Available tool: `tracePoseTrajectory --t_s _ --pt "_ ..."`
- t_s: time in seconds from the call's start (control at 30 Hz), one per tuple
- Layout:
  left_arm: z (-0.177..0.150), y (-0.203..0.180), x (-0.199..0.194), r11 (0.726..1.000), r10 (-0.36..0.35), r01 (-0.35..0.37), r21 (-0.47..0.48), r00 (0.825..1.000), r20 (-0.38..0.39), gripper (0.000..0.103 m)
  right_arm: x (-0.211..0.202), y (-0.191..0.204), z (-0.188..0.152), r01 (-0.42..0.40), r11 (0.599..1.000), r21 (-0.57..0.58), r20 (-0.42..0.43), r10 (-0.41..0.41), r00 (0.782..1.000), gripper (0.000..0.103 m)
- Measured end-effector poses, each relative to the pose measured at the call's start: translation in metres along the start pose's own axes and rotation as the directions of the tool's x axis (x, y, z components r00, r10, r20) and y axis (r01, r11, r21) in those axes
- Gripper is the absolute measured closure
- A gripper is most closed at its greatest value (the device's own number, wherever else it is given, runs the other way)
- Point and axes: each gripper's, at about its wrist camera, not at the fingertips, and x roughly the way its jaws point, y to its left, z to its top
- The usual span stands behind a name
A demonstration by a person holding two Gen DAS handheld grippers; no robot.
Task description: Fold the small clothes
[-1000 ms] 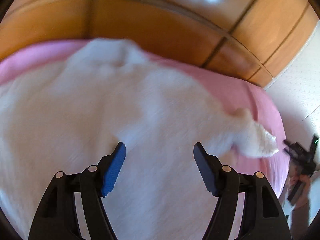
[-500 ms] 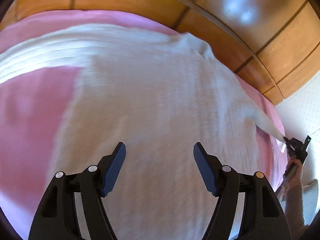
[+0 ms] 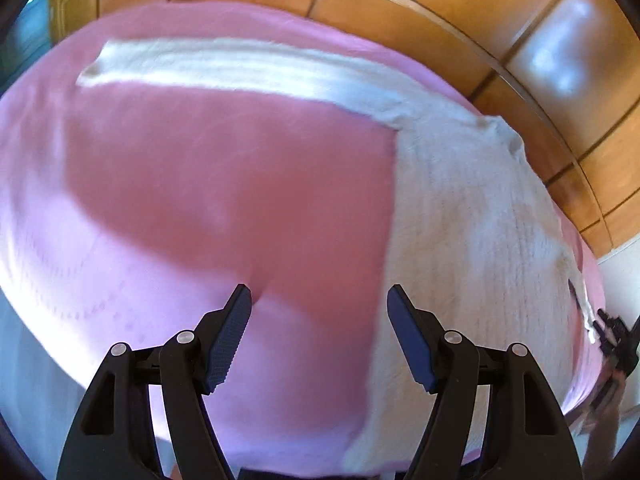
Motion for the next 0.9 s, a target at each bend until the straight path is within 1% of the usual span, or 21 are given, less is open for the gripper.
tracePoseTrajectory --t_s 0.03,0.07,0.1,0.17,0.2,0.27,0.37,0.43,0.47,0.5,0.53,0.57,0.6,0.63,0.67,0.7,0.73,0.8,0.83,0.87,0.9 --pt "-0.005 0.006 0.0 1.0 -0.011 0.011 -0.005 1.0 -0.01 0.034 0.009 0.019 -0.019 -0.051 0.998 -0.03 -0.065 0.049 0.997 0.056" --pt "-0.008 0.011 0.0 1.0 -0.029 0.029 -0.005 0.999 -0.015 0.034 0.014 0.027 -0.028 -0.073 0.997 -0.04 -0.095 0.069 0.993 0.056" --pt "-0.011 0.013 0.001 0.999 -0.05 0.05 -0.002 0.999 -0.02 0.03 0.022 0.039 -0.045 -0.102 0.993 -0.053 -0.146 0.094 0.985 0.056" --pt "-0.019 0.016 -0.001 0.995 -0.096 0.096 0.022 0.995 -0.021 0.029 0.031 0.052 -0.069 -0.116 0.991 -0.067 -0.207 0.1 0.973 0.056" --pt "-0.022 0.015 -0.001 0.992 -0.115 0.116 0.039 0.993 -0.027 0.029 0.034 0.057 -0.082 -0.128 0.99 -0.061 -0.232 0.111 0.966 0.057" --pt "-0.027 0.014 -0.003 0.986 -0.154 0.156 0.053 0.987 -0.043 0.029 0.031 0.062 -0.095 -0.147 0.987 -0.064 -0.239 0.128 0.963 0.058" --pt "-0.037 0.009 -0.005 0.96 -0.266 0.272 0.066 0.96 -0.083 0.028 0.021 0.072 -0.115 -0.172 0.983 -0.064 -0.275 0.149 0.95 0.066" --pt "-0.044 0.005 -0.004 0.943 -0.317 0.324 0.073 0.944 -0.097 0.029 0.018 0.08 -0.131 -0.164 0.981 -0.102 -0.305 0.126 0.944 0.074" --pt "-0.048 0.002 -0.001 0.939 -0.328 0.337 0.076 0.938 -0.109 0.031 0.018 0.084 -0.137 -0.154 0.979 -0.131 -0.315 0.107 0.943 0.082" --pt "-0.052 -0.002 0.003 0.938 -0.325 0.335 0.086 0.939 -0.115 0.04 0.017 0.088 -0.142 -0.141 0.978 -0.151 -0.321 0.087 0.943 0.094" --pt "-0.057 -0.007 0.005 0.94 -0.31 0.321 0.111 0.944 -0.112 0.05 0.018 0.092 -0.146 -0.132 0.978 -0.16 -0.322 0.074 0.944 0.095" --pt "-0.059 -0.01 0.007 0.938 -0.306 0.321 0.132 0.944 -0.125 0.088 0.016 0.096 -0.148 -0.116 0.977 -0.179 -0.313 0.055 0.948 0.096" --pt "-0.059 -0.013 0.01 0.936 -0.302 0.322 0.142 0.942 -0.148 0.098 0.014 0.1 -0.15 -0.108 0.974 -0.199 -0.301 0.044 0.953 0.096" --pt "-0.059 -0.013 0.008 0.937 -0.296 0.316 0.147 0.944 -0.146 0.098 0.004 0.106 -0.144 -0.11 0.968 -0.225 -0.269 0.047 0.962 0.097" --pt "-0.057 -0.015 0.004 0.931 -0.31 0.33 0.155 0.941 -0.138 0.099 -0.002 0.111 -0.138 -0.117 0.965 -0.236 -0.247 0.057 0.967 0.097" --pt "-0.054 -0.017 -0.004 0.925 -0.326 0.344 0.16 0.936 -0.13 0.099 -0.02 0.118 -0.129 -0.137 0.959 -0.249 -0.205 0.086 0.975 0.097" --pt "-0.05 -0.019 -0.017 0.914 -0.356 0.372 0.161 0.927 -0.118 0.099 -0.033 0.12 -0.123 -0.15 0.955 -0.257 -0.179 0.106 0.978 0.097" --pt "-0.042 -0.019 -0.04 0.889 -0.423 0.433 0.146 0.901 -0.097 0.099 -0.067 0.125 -0.112 -0.185 0.942 -0.28 -0.122 0.156 0.98 0.098" --pt "-0.04 -0.019 -0.054 0.874 -0.455 0.464 0.146 0.886 -0.092 0.099 -0.074 0.125 -0.114 -0.185 0.94 -0.288 -0.114 0.159 0.981 0.098" --pt "-0.041 -0.019 -0.063 0.865 -0.468 0.478 0.152 0.878 -0.102 0.099 -0.081 0.121 -0.115 -0.18 0.941 -0.288 -0.114 0.153 0.982 0.098" --pt "-0.042 -0.02 -0.064 0.863 -0.468 0.481 0.152 0.876 -0.113 0.099 -0.079 0.117 -0.118 -0.169 0.945 -0.278 -0.124 0.139 0.982 0.098"
